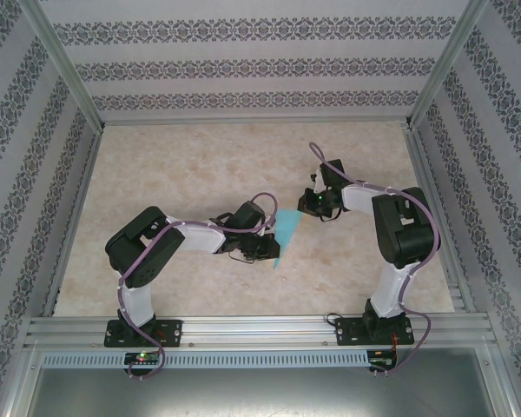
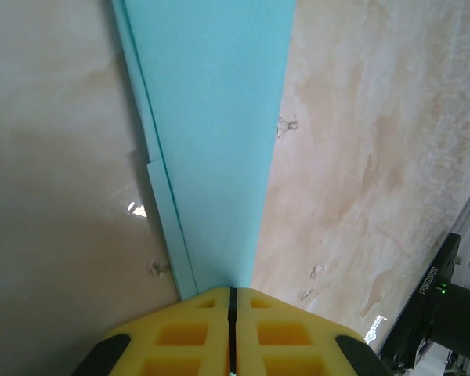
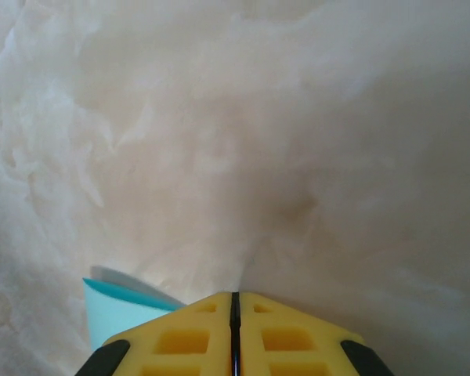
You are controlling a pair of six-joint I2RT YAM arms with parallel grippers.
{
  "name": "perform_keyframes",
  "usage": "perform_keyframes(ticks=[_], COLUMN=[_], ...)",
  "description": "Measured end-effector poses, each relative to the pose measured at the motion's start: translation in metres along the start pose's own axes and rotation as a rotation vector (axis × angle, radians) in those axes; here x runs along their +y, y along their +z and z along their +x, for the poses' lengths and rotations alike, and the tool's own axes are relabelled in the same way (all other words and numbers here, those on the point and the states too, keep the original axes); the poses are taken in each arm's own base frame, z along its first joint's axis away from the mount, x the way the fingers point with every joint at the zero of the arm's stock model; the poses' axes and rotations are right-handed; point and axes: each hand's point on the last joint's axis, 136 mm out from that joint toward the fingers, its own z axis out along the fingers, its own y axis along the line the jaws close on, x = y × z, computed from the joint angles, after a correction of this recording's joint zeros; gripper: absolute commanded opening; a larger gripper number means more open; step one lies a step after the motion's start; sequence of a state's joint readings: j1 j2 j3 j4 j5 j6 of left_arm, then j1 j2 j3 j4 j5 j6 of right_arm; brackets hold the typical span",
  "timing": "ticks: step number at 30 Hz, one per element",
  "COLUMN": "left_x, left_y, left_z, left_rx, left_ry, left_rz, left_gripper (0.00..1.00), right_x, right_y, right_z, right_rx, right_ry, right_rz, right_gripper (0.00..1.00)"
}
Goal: Fold a paper plane with a square sheet of paper (fold left side to right side)
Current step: Fold the wing for the fifth time at the center of the table.
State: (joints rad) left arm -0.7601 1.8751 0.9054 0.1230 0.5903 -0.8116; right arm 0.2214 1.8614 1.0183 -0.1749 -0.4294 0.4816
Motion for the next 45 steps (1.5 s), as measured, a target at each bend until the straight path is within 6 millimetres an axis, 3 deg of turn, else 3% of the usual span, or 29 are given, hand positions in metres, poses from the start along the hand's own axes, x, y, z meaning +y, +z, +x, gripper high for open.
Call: perform_keyframes(ticks=[5, 8, 11, 15, 21, 26, 33, 38, 45], left_x=[0.0, -0.001, -0.001, -0.002, -0.002, -0.007, -0.037, -0.044, -0.031], left_y=[0.0, 0.0, 0.0, 0.0, -0.001, -0.01, -0.027, -0.023, -0.005], left_z=[0.0, -0.001, -0.001, -0.001, -0.002, -0.006, -0.011, -0.005, 0.004], left_rx=[0.0, 0.001, 0.001, -0.002, -0.002, -0.023, -0.035, 0.011, 0.069], left_ry=[0.0, -0.001, -0.001, 0.001, -0.002, 0.0, 0.027, 0.016, -0.01], left_rz=[0.0, -0.002, -0.006, -0.011, -0.021, -0.036, 0.039, 0.076, 0.051], left_gripper=[0.11, 0.11, 0.11, 0.12, 0.16, 0.2, 0.21, 0.2, 0.21], right_x=[0.005, 0.026, 0.049, 0.06, 0.038, 0.039, 0.039, 0.038, 0.038], right_y=[-0.021, -0.044, -0.052, -0.03, 0.005, 0.007, 0.007, 0.008, 0.007], right_z=[-0.001, 0.007, 0.023, 0.055, 0.079, 0.077, 0.076, 0.076, 0.076], right_rx=[-0.049, -0.094, -0.105, -0.027, 0.079, 0.086, 0.091, 0.096, 0.101], right_ry=[-0.013, -0.055, -0.092, -0.075, 0.023, 0.033, 0.036, 0.039, 0.035], right_rz=[-0.003, -0.042, -0.098, -0.146, -0.101, -0.101, -0.095, -0.087, -0.078], right_gripper=[0.11, 0.11, 0.11, 0.11, 0.11, 0.11, 0.11, 0.11, 0.11])
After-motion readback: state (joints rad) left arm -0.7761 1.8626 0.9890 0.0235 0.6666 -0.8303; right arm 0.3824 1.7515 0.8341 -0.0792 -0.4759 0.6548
